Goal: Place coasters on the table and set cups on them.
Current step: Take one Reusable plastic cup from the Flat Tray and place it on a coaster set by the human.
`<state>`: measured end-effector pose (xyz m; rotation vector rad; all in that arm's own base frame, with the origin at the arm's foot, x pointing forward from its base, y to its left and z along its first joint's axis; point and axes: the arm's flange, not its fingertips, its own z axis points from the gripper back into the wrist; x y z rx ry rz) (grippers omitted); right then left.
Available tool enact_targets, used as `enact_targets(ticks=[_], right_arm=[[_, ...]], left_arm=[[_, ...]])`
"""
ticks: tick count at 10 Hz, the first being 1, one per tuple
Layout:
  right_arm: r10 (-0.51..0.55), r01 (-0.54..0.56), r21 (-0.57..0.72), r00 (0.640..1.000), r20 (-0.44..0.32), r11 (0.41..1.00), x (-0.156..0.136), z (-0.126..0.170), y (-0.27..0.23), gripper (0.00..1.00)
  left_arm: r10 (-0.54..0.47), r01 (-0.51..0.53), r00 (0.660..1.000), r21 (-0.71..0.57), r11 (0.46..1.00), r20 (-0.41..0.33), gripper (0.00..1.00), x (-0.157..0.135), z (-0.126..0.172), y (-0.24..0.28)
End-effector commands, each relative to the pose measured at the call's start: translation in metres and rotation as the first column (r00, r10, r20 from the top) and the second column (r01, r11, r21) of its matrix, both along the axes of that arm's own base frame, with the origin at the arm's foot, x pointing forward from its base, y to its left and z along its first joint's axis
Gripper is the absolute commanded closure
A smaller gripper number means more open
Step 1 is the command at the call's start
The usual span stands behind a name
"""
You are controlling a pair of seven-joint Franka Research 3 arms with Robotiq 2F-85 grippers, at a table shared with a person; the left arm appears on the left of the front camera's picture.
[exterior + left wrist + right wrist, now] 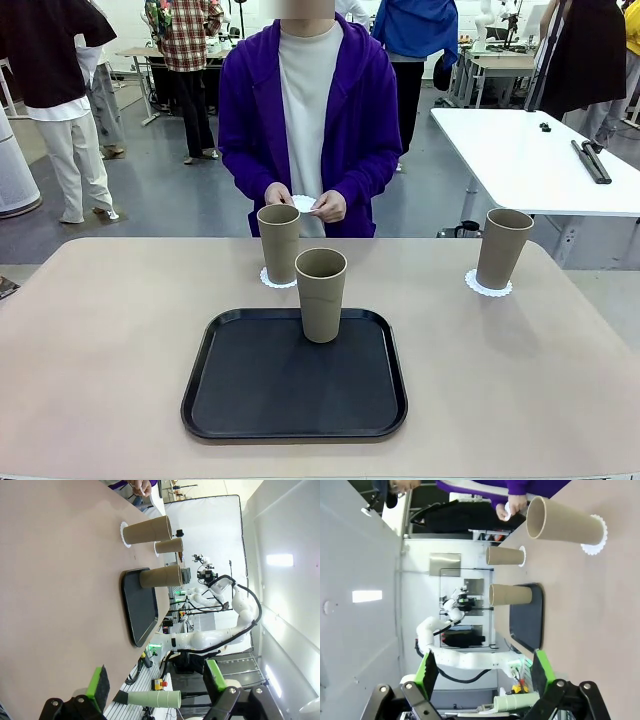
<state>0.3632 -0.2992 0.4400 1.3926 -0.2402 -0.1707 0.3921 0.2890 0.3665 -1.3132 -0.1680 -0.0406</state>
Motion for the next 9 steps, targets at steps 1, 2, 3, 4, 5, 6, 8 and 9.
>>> enact_targets(ticks=[1,2,3,4,5,6,8,9], right_arm=[[0.052,-0.052,0.035,0.999,0.013,0.998,0.001,-0.013,-0.005,0.00],[0.079,-0.079,0.045,0.997,0.016,0.996,0.003,-0.024,-0.001,0.00],[0.106,-0.106,0.011,0.994,0.008,0.994,0.006,-0.030,0.002,0.00],[0.123,-0.123,-0.012,0.992,0.000,0.992,0.009,-0.034,0.005,0.00],[0.137,-0.137,-0.033,0.991,0.001,0.990,0.013,-0.036,0.011,0.00],[0.147,-0.147,-0.052,0.989,0.003,0.988,0.017,-0.035,0.018,0.00],[0.166,-0.166,-0.065,0.986,-0.003,0.984,0.019,-0.032,0.021,0.00],[0.171,-0.171,-0.067,0.985,-0.006,0.983,0.020,-0.032,0.021,0.00]], left_arm=[[0.003,-0.003,1.000,0.005,1.000,-0.002,0.00,0.000,0.003,0.000],[0.003,-0.003,1.000,0.005,1.000,-0.002,0.00,0.000,0.003,0.000],[0.003,-0.003,1.000,0.005,1.000,-0.002,0.00,0.000,0.003,0.000],[0.003,-0.003,1.000,0.005,1.000,-0.002,0.00,0.000,0.003,0.000],[0.003,-0.003,1.000,0.005,1.000,-0.002,0.00,0.000,0.003,0.000],[0.003,-0.003,1.000,0.005,1.000,-0.002,0.00,0.000,0.003,0.000],[0.003,-0.003,1.000,0.005,1.000,-0.002,0.00,0.000,0.003,0.000],[0.003,-0.003,1.000,0.005,1.000,-0.002,0.00,0.000,0.003,0.000]])
